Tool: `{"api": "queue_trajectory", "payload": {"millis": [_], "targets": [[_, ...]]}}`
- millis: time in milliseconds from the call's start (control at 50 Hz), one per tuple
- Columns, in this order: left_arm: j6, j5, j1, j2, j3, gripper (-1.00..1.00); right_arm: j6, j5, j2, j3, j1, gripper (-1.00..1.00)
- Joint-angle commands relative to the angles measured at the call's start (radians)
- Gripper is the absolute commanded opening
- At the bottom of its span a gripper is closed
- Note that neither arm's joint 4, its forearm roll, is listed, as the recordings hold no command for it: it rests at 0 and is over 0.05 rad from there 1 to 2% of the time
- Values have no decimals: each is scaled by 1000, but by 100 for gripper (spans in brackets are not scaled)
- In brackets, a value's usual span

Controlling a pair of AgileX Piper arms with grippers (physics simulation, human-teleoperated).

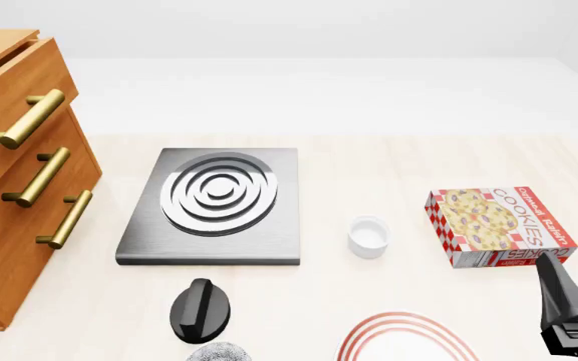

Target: Pick the akita bowl on the wooden cabinet and place it on the plate.

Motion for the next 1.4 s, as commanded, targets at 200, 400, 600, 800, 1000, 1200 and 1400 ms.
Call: {"api": "queue_trajectory", "payload": {"millis": [200, 400, 600, 800, 1000, 1200, 1400], "targets": [[0, -11, -1, 27, -3, 100, 0, 0, 0, 0, 0, 100], [3, -19, -3, 43, -4, 100, 0, 0, 0, 0, 0, 100], [7, -27, -10, 51, 5, 100, 0, 0, 0, 0, 0, 100], [41, -33, 28, -8, -5, -100, 0, 0, 0, 0, 0, 100], [-64, 5, -3, -53, 1, -100, 0, 0, 0, 0, 0, 100], [-165, 66, -68, -127, 5, -100, 0, 0, 0, 0, 0, 100], [-202, 107, -139, -168, 0, -100, 0, 0, 0, 0, 0, 100]]}}
